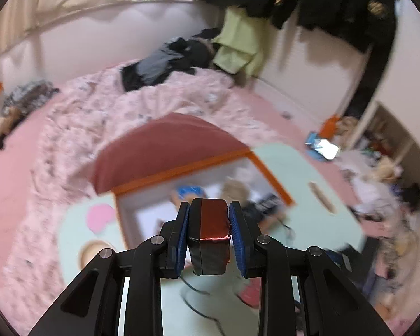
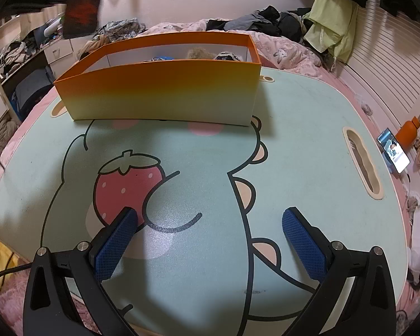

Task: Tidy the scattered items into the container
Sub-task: 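Lower the red-black pouch onto the table and open the left gripper, then reach into the orange box and grasp the silver metal cup with the right gripper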

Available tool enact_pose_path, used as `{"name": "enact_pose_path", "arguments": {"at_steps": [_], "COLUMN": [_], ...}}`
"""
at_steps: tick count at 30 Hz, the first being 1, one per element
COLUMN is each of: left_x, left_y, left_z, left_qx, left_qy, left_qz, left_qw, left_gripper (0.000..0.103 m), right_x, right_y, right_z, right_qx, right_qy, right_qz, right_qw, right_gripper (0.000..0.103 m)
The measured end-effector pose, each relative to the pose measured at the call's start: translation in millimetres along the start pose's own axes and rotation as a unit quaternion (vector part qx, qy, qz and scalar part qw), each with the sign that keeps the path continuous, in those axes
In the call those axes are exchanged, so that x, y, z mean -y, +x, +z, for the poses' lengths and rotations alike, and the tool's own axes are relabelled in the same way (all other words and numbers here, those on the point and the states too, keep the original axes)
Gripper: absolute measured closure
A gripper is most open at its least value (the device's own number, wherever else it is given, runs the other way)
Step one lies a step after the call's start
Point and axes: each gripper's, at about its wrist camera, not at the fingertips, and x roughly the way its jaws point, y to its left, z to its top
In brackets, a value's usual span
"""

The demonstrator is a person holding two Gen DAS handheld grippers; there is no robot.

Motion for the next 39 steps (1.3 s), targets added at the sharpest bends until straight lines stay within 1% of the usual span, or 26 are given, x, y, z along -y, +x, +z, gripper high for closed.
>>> {"name": "enact_pose_path", "arguments": {"at_steps": [3,5,7,9,11,14,16,17,18,20,22,24,27,30,31,33,34,35,36,38,39], "left_x": [6,6,4,0,-4,-7,-12,-13,-15,-15,-14,-15,-17,-19,-20,-20,-19,-18,-18,-18,-19], "left_y": [3,15,27,35,44,54,56,55,54,46,38,30,23,18,15,4,0,-2,-3,2,5], "left_z": [-35,-59,-76,-90,-97,-102,-103,-103,-103,-104,-102,-102,-107,-120,-127,-143,-150,-157,-162,-169,-172], "left_qx": [-0.003,-0.012,-0.019,-0.022,-0.023,-0.016,-0.006,-0.001,0.008,0.032,0.047,0.059,0.058,0.048,0.049,0.070,0.078,0.079,0.072,0.049,0.042], "left_qy": [-0.017,-0.030,-0.041,-0.050,-0.053,-0.048,-0.052,-0.053,-0.054,-0.048,-0.038,-0.035,-0.035,-0.038,-0.042,-0.054,-0.059,-0.064,-0.069,-0.071,-0.077], "left_qz": [-0.016,-0.020,-0.023,-0.031,-0.031,-0.010,0.010,0.022,0.033,0.041,0.044,0.045,0.059,0.083,0.096,0.120,0.122,0.122,0.121,0.122,0.128], "left_qw": [0.9997,0.9993,0.9987,0.9980,0.9978,0.9987,0.9986,0.9984,0.9980,0.9975,0.9972,0.9966,0.9960,0.9947,0.9933,0.9889,0.9876,0.9873,0.9876,0.9887,0.9879], "left_gripper": [0.077,0.077,0.077,0.077,0.077,0.076,0.068,0.054,0.042,0.040,0.037,0.030,0.027,0.027,0.027,0.027,0.025,0.018,0.015,0.015,0.015], "right_x": [-1,-1,-2,-2,-3,-4,-4,-4,-4,-5,-5,-6,-6,-7,-7,-7,-7,-7,-6,-5,-5], "right_y": [1,2,2,2,2,2,4,4,4,4,4,5,5,5,5,5,5,5,5,4,4], "right_z": [-1,-1,-1,-2,-2,-3,-1,-1,-1,-1,-1,-1,-2,-1,-1,-2,-1,-2,-2,-2,-2], "right_qx": [0.000,0.000,0.000,0.000,0.000,0.001,0.001,0.001,0.001,0.001,0.001,0.001,0.001,0.001,0.001,0.002,0.002,0.001,0.001,0.001,0.001], "right_qy": [0.000,0.000,0.000,0.000,0.001,0.001,0.000,0.000,0.000,0.000,0.000,0.001,0.001,0.001,0.001,0.001,0.001,0.002,0.002,0.002,0.003], "right_qz": [0.000,-0.001,-0.001,-0.001,-0.001,-0.002,-0.002,-0.002,-0.002,-0.002,-0.003,-0.003,-0.003,-0.003,-0.003,-0.004,-0.004,-0.004,-0.004,-0.005,-0.005], "right_qw": [1.000,1.000,1.000,1.000,1.000,1.000,1.000,1.000,1.000,1.000,1.000,1.000,1.000,1.000,1.000,1.000,1.000,1.000,1.000,1.000,1.000], "right_gripper": [0.000,0.000,0.000,0.000,0.000,0.000,0.000,0.000,0.000,0.000,0.000,0.000,0.000,0.000,0.000,0.000,0.000,0.000,0.000,0.000,0.000]}}
